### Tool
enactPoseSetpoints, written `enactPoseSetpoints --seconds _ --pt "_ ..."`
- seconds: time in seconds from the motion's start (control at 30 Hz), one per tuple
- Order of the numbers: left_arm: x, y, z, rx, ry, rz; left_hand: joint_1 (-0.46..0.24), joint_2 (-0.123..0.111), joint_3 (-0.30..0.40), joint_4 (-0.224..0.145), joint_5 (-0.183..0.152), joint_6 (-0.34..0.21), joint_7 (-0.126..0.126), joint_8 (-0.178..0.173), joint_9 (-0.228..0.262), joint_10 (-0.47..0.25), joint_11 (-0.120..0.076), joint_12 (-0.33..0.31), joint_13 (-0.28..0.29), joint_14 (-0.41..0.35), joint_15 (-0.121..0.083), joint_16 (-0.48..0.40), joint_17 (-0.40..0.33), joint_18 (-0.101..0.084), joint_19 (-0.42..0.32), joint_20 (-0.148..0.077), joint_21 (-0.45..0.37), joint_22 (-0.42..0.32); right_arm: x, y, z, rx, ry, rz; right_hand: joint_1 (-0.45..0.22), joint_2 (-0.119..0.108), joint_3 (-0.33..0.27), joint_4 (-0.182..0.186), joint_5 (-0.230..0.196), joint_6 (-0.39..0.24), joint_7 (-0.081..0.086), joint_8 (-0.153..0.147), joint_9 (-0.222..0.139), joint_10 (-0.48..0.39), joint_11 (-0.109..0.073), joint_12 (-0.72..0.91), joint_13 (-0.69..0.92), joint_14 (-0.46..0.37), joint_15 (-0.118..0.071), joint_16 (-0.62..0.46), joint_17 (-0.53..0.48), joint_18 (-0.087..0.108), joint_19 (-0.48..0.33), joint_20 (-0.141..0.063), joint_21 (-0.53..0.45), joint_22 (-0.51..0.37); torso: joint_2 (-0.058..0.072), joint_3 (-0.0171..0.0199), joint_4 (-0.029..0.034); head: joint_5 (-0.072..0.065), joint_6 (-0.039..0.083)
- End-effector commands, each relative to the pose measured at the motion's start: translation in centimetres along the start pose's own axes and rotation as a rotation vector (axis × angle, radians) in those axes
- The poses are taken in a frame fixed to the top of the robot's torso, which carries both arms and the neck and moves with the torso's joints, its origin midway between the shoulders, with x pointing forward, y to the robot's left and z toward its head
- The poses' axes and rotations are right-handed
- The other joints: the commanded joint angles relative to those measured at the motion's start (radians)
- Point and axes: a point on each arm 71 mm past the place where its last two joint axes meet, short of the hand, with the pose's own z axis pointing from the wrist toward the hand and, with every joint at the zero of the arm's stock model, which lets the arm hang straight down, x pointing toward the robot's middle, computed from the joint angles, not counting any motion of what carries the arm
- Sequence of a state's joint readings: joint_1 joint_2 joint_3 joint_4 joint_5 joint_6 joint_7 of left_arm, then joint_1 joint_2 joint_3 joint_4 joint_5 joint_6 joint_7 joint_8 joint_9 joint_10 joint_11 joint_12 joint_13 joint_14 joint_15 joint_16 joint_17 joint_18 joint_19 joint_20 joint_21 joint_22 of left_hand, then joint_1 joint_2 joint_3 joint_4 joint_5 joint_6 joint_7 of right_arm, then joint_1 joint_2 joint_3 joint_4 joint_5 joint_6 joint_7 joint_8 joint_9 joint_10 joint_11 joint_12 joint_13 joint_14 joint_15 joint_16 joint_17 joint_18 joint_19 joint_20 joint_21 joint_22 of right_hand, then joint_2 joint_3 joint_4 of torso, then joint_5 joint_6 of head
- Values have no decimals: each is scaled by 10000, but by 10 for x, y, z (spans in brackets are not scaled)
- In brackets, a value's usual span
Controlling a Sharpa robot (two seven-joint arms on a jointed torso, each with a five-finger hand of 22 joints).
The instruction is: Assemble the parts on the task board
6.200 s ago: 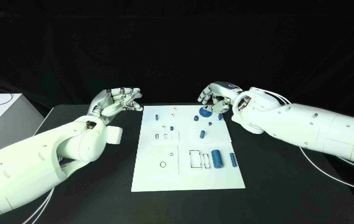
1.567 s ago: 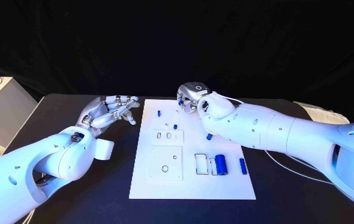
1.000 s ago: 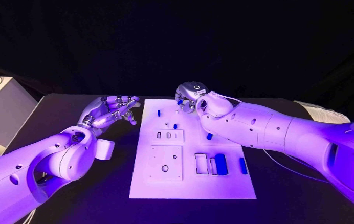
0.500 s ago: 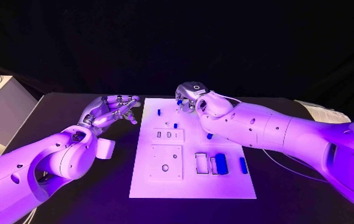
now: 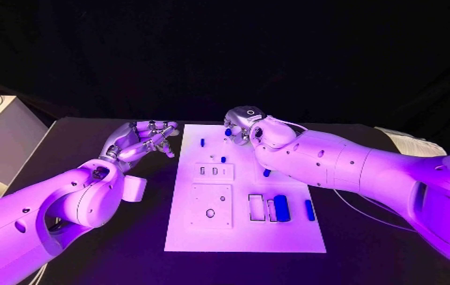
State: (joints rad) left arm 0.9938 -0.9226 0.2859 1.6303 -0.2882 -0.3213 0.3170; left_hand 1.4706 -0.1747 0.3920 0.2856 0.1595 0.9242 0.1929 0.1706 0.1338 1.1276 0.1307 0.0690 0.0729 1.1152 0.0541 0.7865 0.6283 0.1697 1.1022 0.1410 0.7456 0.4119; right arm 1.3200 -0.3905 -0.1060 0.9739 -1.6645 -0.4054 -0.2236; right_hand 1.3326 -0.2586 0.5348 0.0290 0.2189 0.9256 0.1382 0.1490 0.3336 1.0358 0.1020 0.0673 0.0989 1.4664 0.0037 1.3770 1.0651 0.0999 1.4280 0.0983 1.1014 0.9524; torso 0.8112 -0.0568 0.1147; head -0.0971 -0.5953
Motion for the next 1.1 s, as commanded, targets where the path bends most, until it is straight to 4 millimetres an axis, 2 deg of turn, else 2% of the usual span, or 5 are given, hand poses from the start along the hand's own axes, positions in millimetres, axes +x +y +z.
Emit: enactPoseSetpoints --seconds 0.03,0.4,0.63,0.73,1.1 --pt "2 -1 0 61 180 -35 -39 -23 62 -23 -50 -2 43 -34 13 -38 -2 -37 -2 -84 -18 39 11 118 -52 -17 51 9 0 0 -2 -61 36 -43 160 11 -260 31 -14 -131 -14 -82 21 -160 2 79 -47 113 56 -45 -41 154 -51 23 -78 -42 -1 15 -4 15 22" --pt "-2 0 0 39 118 -1 -37 -24 66 -24 -51 -6 44 -36 13 -43 -1 -39 -3 -86 -17 41 11 118 -58 -16 59 14 -18 -22 -34 52 -995 1525 378 141 -1042 319 -203 -40 -158 -111 107 -29 -59 491 -84 180 22 85 150 182 3 -2 -241 -184 -26 85 -161 74 110" --pt "-4 1 0 7 71 18 -30 -33 83 -29 -55 -21 45 -44 12 -70 4 -45 -7 -96 -13 51 14 118 -85 -12 94 38 -35 -59 -55 1387 -1074 3616 474 2 -831 507 14 87 11 -163 172 2493 -513 2503 893 368 -342 500 988 38 343 -297 430 674 -56 200 -317 107 177" --pt "-5 2 0 -11 35 28 -25 -36 92 -32 -58 -18 39 -42 14 -87 4 -48 -9 -106 -10 56 15 117 -103 -8 113 52 -38 -77 -62 1913 -739 3987 421 112 -1262 737 358 139 51 -250 252 3647 -448 12584 11491 536 -333 975 1957 -151 592 -368 1220 1676 -67 240 -363 124 187" --pt "-7 5 1 -58 4 27 -21 -43 100 -35 -61 -11 31 -37 18 -98 2 -44 -8 -110 -8 74 22 116 -125 -4 143 72 -36 -116 -79 2731 761 3748 419 107 -1957 1083 437 -82 251 -284 340 5350 -245 15035 14719 950 -75 1828 4563 -556 963 -106 3104 4056 -41 305 -383 58 186"
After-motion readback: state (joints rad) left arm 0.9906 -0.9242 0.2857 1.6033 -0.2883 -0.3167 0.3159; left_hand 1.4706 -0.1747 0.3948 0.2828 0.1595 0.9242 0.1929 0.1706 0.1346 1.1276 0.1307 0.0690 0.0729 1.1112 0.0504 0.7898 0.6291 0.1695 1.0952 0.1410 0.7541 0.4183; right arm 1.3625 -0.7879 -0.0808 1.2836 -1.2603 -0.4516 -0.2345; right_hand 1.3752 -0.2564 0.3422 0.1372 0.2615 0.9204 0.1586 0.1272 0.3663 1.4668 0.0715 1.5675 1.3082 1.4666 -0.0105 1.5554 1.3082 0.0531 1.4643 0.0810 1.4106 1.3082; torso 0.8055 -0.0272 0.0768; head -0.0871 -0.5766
